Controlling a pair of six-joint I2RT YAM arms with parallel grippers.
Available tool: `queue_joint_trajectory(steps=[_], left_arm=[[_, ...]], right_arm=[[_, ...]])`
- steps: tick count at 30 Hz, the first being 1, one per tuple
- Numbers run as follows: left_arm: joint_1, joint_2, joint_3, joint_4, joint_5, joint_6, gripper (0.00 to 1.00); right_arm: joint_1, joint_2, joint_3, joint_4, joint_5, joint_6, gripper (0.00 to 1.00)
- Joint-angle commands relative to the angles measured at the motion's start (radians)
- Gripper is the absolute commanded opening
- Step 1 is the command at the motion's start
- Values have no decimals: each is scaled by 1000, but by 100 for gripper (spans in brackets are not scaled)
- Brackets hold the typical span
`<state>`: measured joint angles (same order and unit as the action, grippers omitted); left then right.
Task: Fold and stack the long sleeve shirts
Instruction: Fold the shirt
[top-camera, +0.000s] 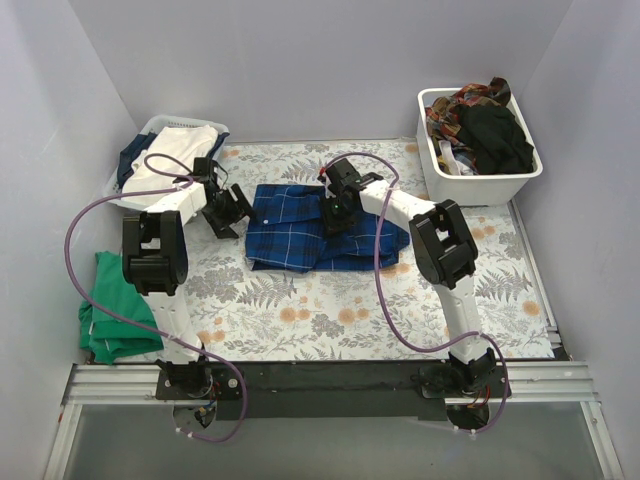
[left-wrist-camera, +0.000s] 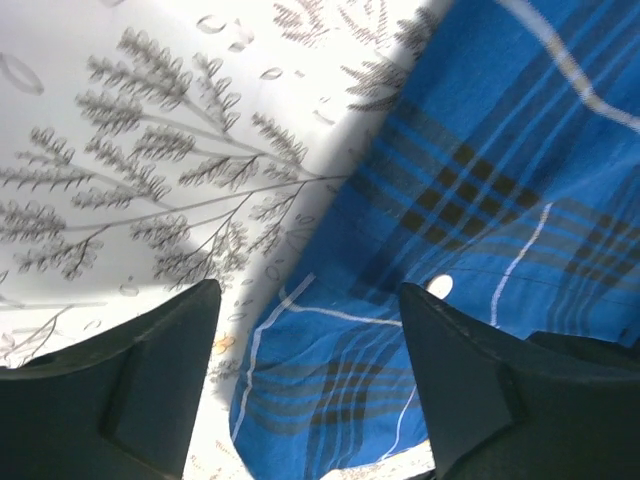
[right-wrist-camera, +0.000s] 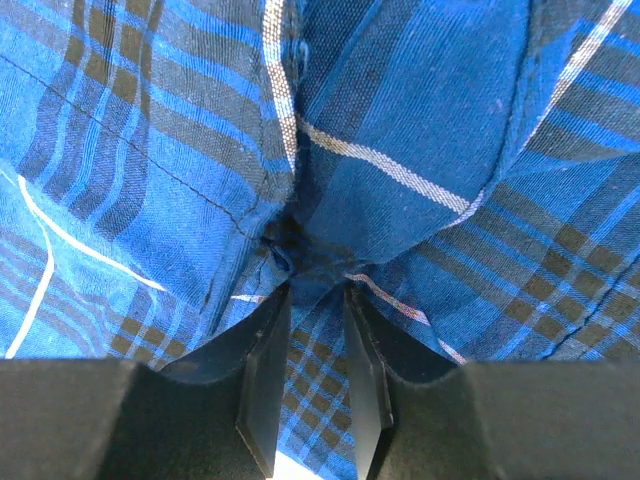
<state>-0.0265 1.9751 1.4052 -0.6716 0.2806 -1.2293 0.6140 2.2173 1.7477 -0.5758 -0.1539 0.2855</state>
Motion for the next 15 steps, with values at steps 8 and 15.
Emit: queue_joint_trajectory(steps=[8,15], left_arm=[[-16,86,24,164,123,50,64],[-47,107,14,184,155,57,28]], right_arm=[[-10,13,-37,2,-68,12,33],[-14,16,-47,1,-85,15,33]])
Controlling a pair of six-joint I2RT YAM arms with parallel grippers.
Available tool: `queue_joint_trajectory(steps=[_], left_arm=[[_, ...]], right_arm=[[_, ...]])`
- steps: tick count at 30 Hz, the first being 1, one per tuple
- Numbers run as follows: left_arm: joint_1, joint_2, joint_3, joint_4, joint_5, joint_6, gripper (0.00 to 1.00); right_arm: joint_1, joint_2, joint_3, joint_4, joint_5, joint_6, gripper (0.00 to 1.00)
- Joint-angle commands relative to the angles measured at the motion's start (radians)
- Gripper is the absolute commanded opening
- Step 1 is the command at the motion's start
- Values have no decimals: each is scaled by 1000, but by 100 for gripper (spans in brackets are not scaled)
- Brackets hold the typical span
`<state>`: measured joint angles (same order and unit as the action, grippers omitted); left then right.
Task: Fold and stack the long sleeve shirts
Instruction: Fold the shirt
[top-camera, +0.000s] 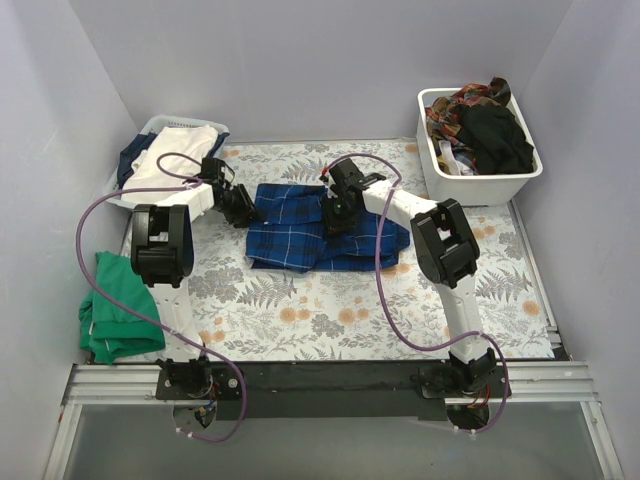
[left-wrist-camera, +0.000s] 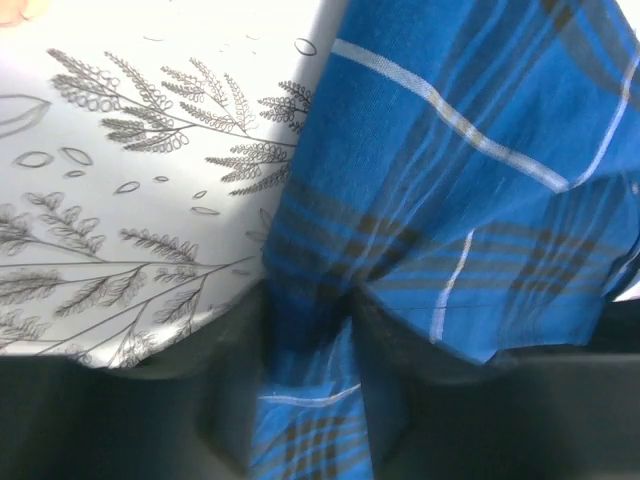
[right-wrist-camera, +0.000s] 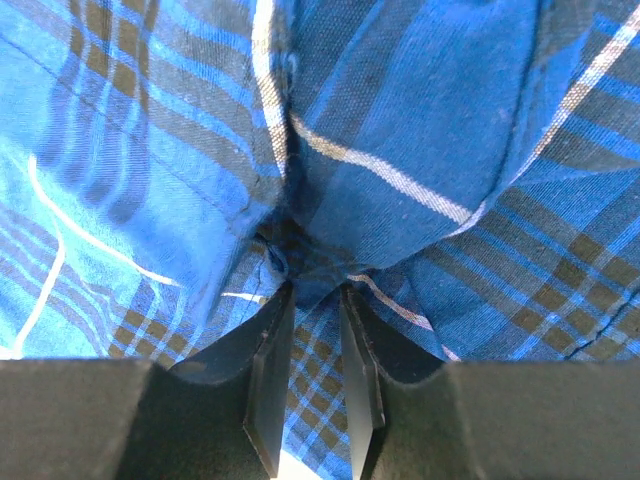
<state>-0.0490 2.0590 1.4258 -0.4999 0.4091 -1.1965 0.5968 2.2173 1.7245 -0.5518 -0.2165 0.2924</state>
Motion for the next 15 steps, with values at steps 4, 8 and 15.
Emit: queue_joint_trajectory(steps=[4,8,15], left_arm=[[-25,-20,-15,-12,-6,25,5],[-25,-85,4,-54,-44,23,0],[-23,-166,119,-146,-98,44,0]], right_arm=[[3,15,-31,-23,-26,5,33],[3,25,-40,-25,-38,-1,32],[14,-13,-37,-23,-26,-24,33]])
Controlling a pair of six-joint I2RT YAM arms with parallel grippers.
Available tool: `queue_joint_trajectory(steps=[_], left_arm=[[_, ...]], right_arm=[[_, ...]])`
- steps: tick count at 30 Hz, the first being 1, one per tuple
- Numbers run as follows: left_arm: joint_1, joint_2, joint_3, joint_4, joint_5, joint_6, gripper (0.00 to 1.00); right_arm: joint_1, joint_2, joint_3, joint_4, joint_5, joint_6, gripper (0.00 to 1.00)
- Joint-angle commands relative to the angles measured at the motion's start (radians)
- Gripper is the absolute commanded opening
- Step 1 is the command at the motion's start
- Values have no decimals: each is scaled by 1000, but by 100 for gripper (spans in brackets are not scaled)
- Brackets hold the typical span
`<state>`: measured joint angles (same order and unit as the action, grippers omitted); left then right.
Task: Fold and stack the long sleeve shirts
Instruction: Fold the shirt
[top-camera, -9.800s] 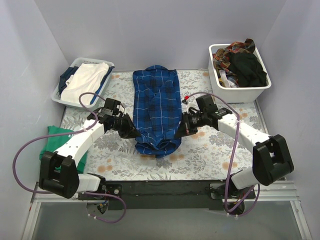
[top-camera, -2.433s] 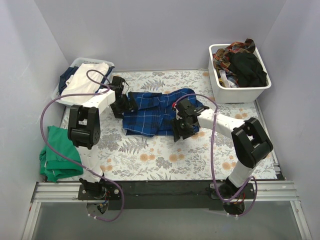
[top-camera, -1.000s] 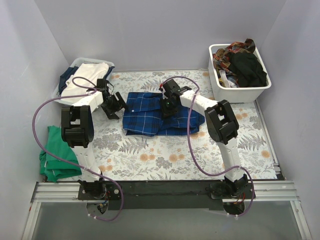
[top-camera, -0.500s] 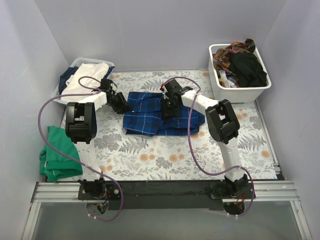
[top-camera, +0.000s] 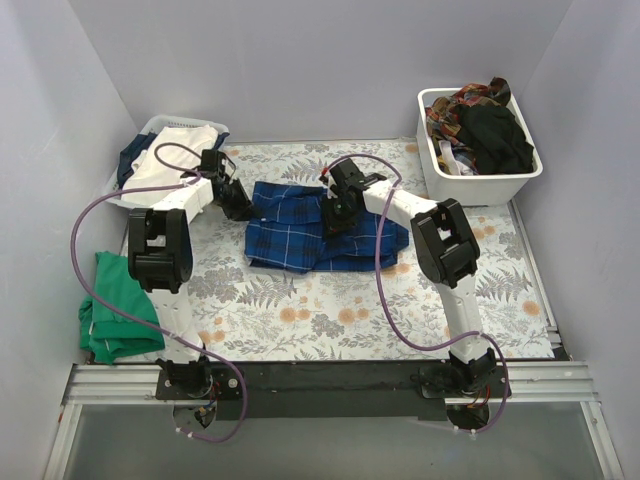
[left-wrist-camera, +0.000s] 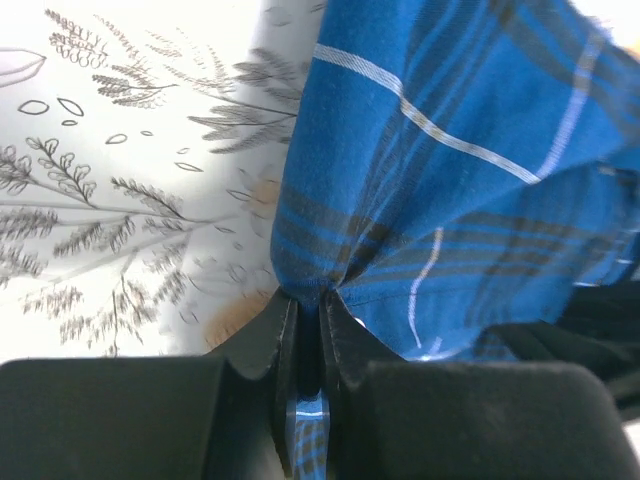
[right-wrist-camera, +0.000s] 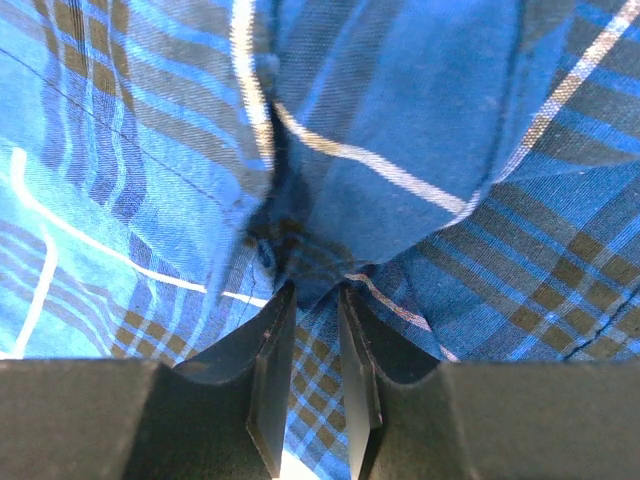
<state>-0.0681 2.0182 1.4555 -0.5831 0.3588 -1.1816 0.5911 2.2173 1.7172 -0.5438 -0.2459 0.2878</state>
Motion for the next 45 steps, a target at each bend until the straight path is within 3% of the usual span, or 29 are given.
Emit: queue_joint_trajectory(steps=[1,5,9,16,22,29,36,45], left_arm=[[-6,-140,113,-75,-60,36,0],[-4,-170,164,-125,-61,59,0],[-6,-200,177,-146,-67,74,0],[-6,-239,172,-162,-47,80,0],[-7,-234,183,-167,-12,66,0],[-7,-236,212,-170,3,56,0],[-21,-233,243,-165,54,42,2],[-124,-210,292,-181,46,28,5]], right_arm=[[19,-28,-30,-22,10,-18,34],[19,-129,-22,-1,30,-18,48],[19,-192,13,8,60,-13,52],[19,-183,129,42,63,4,51],[19,-10,255,30,7,34,43],[22,111,282,31,4,42,30],[42,166,307,57,-47,37,33],[56,262,430,114,-185,100,40]])
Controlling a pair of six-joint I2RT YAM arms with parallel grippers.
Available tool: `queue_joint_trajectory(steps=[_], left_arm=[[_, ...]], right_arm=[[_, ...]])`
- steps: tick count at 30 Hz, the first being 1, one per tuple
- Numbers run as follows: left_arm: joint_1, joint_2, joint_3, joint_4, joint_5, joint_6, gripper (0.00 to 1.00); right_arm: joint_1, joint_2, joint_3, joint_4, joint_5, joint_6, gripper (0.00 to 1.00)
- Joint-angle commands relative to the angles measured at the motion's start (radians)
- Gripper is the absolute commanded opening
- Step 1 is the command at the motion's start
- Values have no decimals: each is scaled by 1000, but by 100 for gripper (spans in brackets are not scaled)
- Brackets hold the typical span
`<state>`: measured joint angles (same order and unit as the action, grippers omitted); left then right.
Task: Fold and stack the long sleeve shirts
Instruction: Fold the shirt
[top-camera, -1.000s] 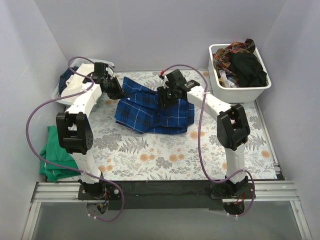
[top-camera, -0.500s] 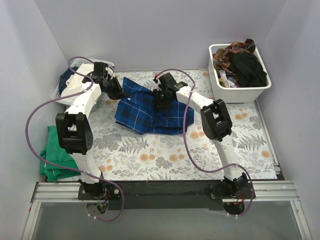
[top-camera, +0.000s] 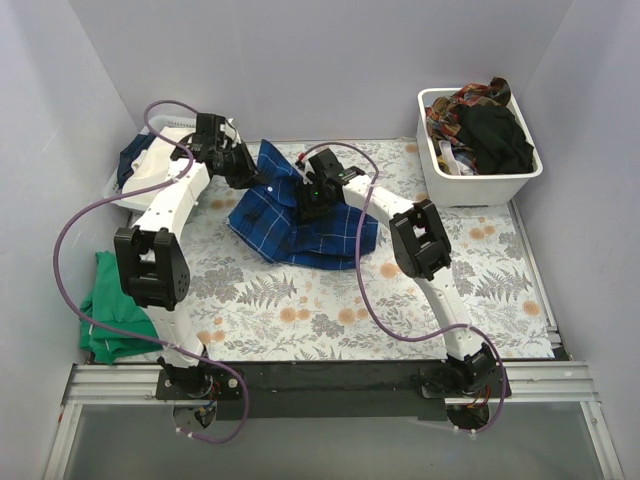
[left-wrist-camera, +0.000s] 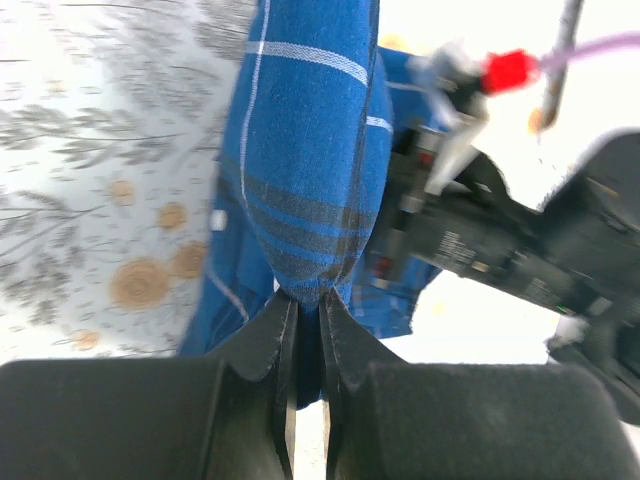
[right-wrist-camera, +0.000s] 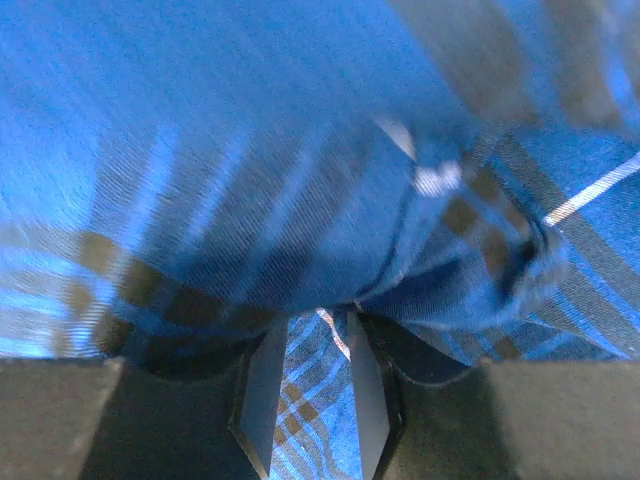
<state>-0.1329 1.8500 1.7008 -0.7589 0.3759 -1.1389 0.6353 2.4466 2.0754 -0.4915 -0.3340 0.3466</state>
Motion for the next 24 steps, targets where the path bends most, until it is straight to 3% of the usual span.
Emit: queue_joint_trajectory(steps=[1,9,24], left_arm=[[-83,-40,51,-5,29,-16,5],[-155,-29,65,20,31,-79,7],[-166,-29,57,55,-14,-105,7]], right_arm=[[14,44,80,68,-105,46,40],[9,-1,-27,82,-40,32,40],[-60,-423,-402,156,165,60,43]])
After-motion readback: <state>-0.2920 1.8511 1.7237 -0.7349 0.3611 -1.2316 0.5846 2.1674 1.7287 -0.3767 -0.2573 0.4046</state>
